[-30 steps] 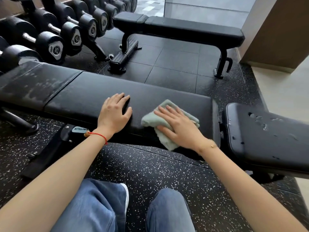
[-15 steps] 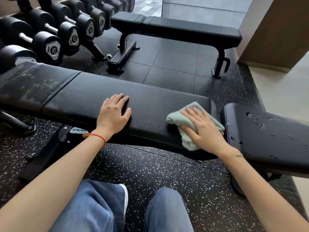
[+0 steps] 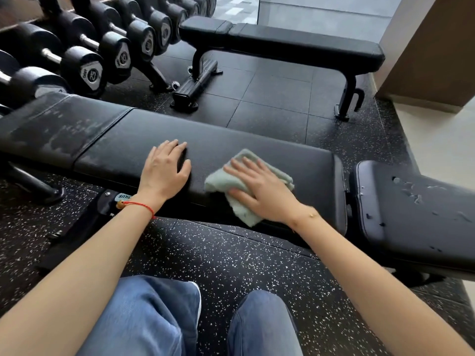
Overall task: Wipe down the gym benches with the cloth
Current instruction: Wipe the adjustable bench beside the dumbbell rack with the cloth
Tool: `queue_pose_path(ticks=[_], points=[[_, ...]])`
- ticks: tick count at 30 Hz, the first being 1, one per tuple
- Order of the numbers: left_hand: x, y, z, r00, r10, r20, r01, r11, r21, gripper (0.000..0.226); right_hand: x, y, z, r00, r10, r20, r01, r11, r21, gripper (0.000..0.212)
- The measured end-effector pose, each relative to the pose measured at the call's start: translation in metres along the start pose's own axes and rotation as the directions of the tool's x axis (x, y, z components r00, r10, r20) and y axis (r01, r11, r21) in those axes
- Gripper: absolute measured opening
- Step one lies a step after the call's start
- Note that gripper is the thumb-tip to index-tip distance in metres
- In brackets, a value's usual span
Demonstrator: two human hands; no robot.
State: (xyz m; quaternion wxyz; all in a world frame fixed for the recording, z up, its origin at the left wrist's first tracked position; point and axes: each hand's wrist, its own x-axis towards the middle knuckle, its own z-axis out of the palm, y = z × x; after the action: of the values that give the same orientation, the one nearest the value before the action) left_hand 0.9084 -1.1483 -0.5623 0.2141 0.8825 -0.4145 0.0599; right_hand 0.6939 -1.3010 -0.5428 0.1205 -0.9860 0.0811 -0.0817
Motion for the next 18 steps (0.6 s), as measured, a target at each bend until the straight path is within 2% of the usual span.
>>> queue_pose_path(ticks=[1,3,7,9,11,13,16,18], points=[[0.000,-0.002,0.001,1.000,-0.009,0.005,0.009,1.000,-0.006,0.050,-0.017,0.001,-0.001,0.999,-0.041,0.015,0.041,0.999,0.019,0.059],[0.000,-0.003,0.004,1.000,-0.006,-0.005,0.005,1.000,-0.011,0.050,-0.031,0.023,-0.009,1.000,0.007,0.010,-0.007,0.999,0.041,0.059],[-0.001,0.001,0.004,0.998,-0.027,-0.052,0.025,0.999,-0.037,0.053,0.022,0.070,-0.020,0.946,0.322,-0.035,-0.324,0.945,-0.045,0.056],[-0.001,0.002,0.002,0.997,-0.045,-0.066,0.041,0.997,-0.061,0.056,0.066,0.064,-0.014,0.915,0.402,-0.041,-0.404,0.911,-0.084,0.058],[-0.001,0.002,0.001,0.996,-0.042,-0.073,0.037,0.997,-0.071,0.056,0.089,0.043,-0.003,0.932,0.362,-0.018,-0.362,0.930,-0.067,0.060],[-0.001,0.001,0.001,0.996,-0.036,-0.078,0.030,0.997,-0.068,0.055,0.080,0.023,0.005,0.971,0.237,0.016,-0.236,0.971,-0.032,0.060],[-0.002,0.000,0.000,0.997,-0.038,-0.065,0.034,0.997,-0.065,0.055,0.018,0.004,0.000,0.998,0.032,0.045,-0.033,0.999,0.032,0.062],[-0.002,0.000,0.000,0.998,-0.035,-0.055,0.031,0.998,-0.060,0.055,-0.031,0.000,-0.005,0.999,-0.017,0.029,0.016,0.999,0.035,0.065]])
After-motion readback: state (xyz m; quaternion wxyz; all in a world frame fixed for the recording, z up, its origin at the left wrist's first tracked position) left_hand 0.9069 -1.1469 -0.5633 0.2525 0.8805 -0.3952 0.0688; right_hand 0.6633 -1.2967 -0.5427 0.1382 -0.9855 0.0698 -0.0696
